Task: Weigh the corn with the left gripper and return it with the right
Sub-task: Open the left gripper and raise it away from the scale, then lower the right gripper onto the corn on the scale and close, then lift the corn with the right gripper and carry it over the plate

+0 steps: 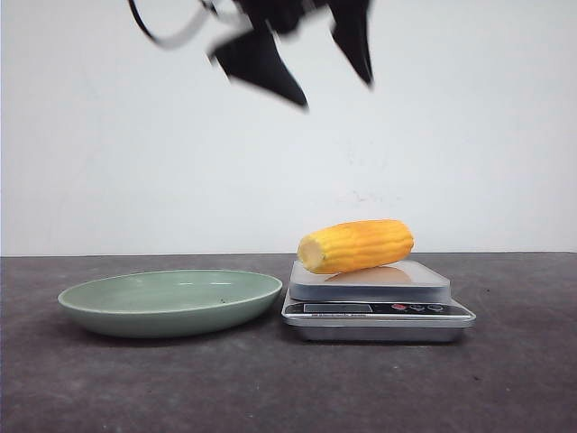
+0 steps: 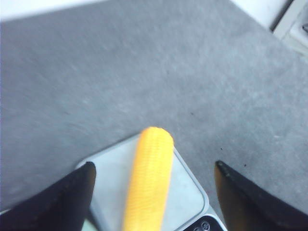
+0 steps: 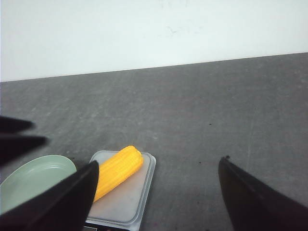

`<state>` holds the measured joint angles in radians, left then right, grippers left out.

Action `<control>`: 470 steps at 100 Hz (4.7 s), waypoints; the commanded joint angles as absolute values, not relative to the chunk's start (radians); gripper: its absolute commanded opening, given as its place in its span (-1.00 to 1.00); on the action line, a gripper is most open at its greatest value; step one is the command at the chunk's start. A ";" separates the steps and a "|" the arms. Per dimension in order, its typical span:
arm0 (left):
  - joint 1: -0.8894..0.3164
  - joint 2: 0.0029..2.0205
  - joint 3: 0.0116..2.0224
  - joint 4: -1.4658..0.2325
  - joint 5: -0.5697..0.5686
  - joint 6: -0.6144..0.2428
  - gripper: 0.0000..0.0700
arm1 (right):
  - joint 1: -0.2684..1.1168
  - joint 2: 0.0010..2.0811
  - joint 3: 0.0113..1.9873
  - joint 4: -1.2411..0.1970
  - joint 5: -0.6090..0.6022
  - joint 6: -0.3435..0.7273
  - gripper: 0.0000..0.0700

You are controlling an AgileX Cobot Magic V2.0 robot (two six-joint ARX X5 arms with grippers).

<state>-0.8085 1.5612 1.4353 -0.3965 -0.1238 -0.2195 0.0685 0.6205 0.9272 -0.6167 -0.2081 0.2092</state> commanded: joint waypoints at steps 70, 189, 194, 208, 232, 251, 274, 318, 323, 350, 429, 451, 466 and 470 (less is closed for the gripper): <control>-0.820 0.678 1.452 -1.005 -0.442 -0.199 0.35 | 0.161 0.768 0.950 -0.509 -0.287 0.239 0.58; -0.818 0.232 1.035 -1.215 -0.550 -0.480 0.35 | 0.557 1.633 1.108 -0.258 0.112 0.334 0.93; -0.818 0.232 1.035 -1.214 -0.550 -0.474 0.35 | 0.557 1.649 1.108 -0.259 0.113 0.337 0.93; -0.818 0.232 1.035 -1.212 -0.550 -0.472 0.35 | 0.558 1.685 1.108 -0.270 0.104 0.360 0.93; -0.818 0.232 1.035 -1.212 -0.550 -0.472 0.35 | 0.581 1.694 1.108 -0.292 0.110 0.368 0.53; -0.818 0.232 1.035 -1.213 -0.550 -0.471 0.35 | 0.588 1.694 1.108 -0.311 0.109 0.387 -0.02; -0.818 0.232 1.035 -1.220 -0.550 -0.461 0.35 | 0.601 1.694 1.108 -0.307 0.108 0.385 -1.00; -0.818 0.232 1.035 -1.219 -0.550 -0.456 0.35 | 0.638 1.509 1.133 -0.352 0.046 0.326 -1.00; -0.818 0.232 1.035 -1.218 -0.552 -0.456 0.35 | 0.654 1.491 1.144 -0.344 0.016 0.327 -1.00; -0.818 0.232 1.035 -1.205 -0.554 -0.453 0.36 | 0.807 1.522 1.188 -0.255 0.028 0.360 -1.00; -0.818 0.232 1.035 -1.195 -0.552 -0.462 0.35 | 0.874 1.903 1.299 -0.106 0.041 0.418 -1.00; -0.818 0.232 1.035 -1.219 -0.552 -0.469 0.35 | 0.873 1.923 1.299 -0.113 0.029 0.412 -0.15; -0.818 0.232 1.035 -1.206 -0.552 -0.470 0.36 | 0.874 1.923 1.299 -0.105 0.028 0.408 0.12; -0.818 0.232 1.035 -1.204 -0.552 -0.470 0.36 | 0.873 1.923 1.299 -0.106 0.028 0.408 0.12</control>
<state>-0.8101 0.2333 1.0252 -1.2213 -0.5503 -0.4644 0.8635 1.8988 1.2766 -0.1177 0.0273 0.4019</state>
